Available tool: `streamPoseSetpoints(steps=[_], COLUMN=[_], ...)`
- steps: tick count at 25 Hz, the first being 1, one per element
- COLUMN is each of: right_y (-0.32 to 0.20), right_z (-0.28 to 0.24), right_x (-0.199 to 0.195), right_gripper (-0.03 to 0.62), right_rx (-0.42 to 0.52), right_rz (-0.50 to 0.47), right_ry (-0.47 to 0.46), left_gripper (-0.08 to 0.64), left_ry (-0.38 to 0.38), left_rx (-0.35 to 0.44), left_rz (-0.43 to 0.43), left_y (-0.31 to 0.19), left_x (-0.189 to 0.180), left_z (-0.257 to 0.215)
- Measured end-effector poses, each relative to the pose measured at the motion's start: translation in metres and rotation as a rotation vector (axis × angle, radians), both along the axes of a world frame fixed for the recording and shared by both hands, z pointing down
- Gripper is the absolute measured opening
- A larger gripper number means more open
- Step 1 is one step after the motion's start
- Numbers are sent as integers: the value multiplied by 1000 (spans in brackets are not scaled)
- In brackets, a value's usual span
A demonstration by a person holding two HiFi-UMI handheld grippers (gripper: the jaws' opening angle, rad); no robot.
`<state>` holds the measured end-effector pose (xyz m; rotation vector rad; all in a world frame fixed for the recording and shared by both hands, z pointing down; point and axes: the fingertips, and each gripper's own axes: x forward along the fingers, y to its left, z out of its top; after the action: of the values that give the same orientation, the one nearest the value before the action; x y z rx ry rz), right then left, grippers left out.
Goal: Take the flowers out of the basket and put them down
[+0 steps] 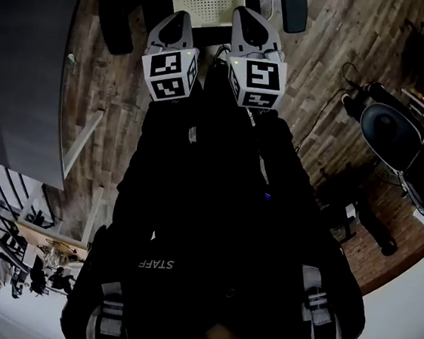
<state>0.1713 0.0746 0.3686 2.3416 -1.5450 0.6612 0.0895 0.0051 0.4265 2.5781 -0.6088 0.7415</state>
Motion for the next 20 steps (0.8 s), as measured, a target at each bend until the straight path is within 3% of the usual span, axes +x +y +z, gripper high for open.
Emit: streamPoseSetpoints(steps=[9,20], right_y=[-13,-43], right_z=[118,236], right_x=[52,92], right_gripper=[14,14], right_rx=[-46,-44], right_rz=[-6,-11], right_ry=[-59,-98], left_gripper=[0,0], left_ry=[-61,-93], left_rx=[-49,-75], left_rz=[-113,-135], left_y=[-10,-28], left_x=[46,94], left_z=[116,228])
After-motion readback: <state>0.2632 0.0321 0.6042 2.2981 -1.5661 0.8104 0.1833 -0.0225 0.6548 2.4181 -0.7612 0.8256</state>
